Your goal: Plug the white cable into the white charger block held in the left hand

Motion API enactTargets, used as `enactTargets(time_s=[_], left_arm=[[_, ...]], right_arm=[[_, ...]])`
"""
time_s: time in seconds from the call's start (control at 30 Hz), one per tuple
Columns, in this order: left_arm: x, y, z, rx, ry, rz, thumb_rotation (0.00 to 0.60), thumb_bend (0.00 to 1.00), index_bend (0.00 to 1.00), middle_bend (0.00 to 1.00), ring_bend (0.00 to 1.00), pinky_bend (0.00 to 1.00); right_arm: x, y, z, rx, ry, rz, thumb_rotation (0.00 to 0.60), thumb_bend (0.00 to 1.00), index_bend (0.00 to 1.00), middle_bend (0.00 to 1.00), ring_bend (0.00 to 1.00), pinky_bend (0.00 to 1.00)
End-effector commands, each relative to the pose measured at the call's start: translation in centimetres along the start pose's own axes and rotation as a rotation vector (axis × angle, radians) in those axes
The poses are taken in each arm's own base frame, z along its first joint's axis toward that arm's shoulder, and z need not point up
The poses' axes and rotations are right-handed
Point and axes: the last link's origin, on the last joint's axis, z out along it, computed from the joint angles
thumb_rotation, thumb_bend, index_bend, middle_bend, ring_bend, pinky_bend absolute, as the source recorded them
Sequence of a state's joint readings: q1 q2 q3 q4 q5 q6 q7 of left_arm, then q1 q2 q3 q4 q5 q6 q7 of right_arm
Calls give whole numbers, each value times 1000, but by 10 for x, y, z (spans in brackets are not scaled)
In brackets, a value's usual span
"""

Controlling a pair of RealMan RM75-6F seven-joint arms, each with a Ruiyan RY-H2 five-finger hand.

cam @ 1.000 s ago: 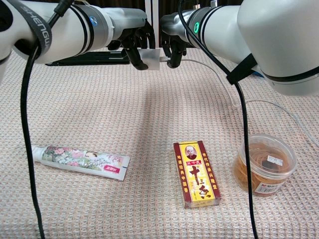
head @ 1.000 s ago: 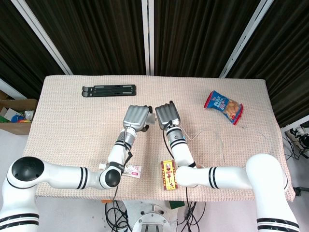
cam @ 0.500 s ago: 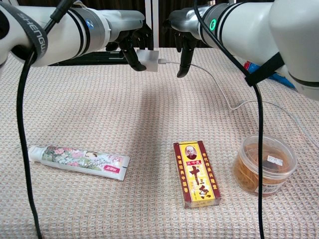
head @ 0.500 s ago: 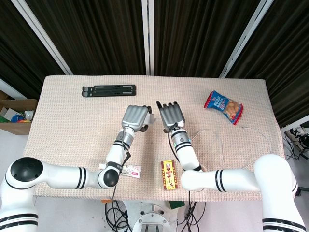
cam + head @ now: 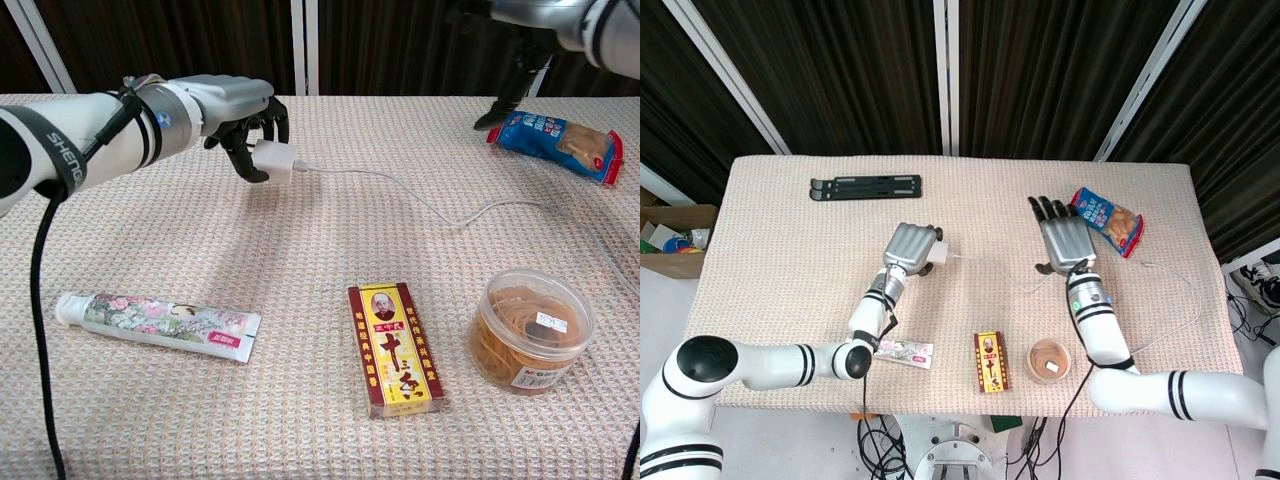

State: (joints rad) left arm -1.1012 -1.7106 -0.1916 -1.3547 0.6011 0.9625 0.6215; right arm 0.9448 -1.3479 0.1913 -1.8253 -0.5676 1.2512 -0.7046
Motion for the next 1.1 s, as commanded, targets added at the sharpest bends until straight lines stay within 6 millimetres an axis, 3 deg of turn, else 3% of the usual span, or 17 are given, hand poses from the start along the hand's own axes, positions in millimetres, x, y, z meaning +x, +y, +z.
enactTargets(time_s=[0.03, 0.2, 0.33, 0.6, 0.77, 0.9, 1.1], left_arm=[[-10, -7, -3, -1, -6, 0, 600, 269, 215, 246, 265, 506], [-8, -27, -15, 13, 24, 0, 600, 259, 175, 218, 231, 429], [0, -59, -39, 38, 78, 15, 600, 254, 173, 218, 225, 383], [16, -156, -123, 181, 161, 32, 600, 244, 184, 209, 197, 313], [27, -200, -179, 266, 244, 25, 600, 240, 184, 209, 182, 263], [25, -216, -231, 304, 296, 39, 600, 241, 184, 210, 175, 246], [7, -217, -288, 355, 315, 52, 600, 241, 184, 215, 174, 242]], right_arm=[[-4, 25, -10, -19, -7, 17, 600, 55, 0, 97, 90, 186], [-10, 49, -20, -37, -13, 47, 600, 68, 0, 100, 87, 179], [-10, 72, -31, -47, 14, 48, 600, 84, 0, 107, 86, 173], [-13, 130, -64, -57, 84, 134, 600, 177, 0, 127, 67, 138], [-18, 159, -88, -51, 123, 122, 600, 191, 0, 120, 37, 97], [-22, 179, -114, -71, 161, 137, 600, 197, 0, 116, 30, 82], [-29, 196, -155, -104, 198, 158, 600, 203, 0, 116, 19, 50]])
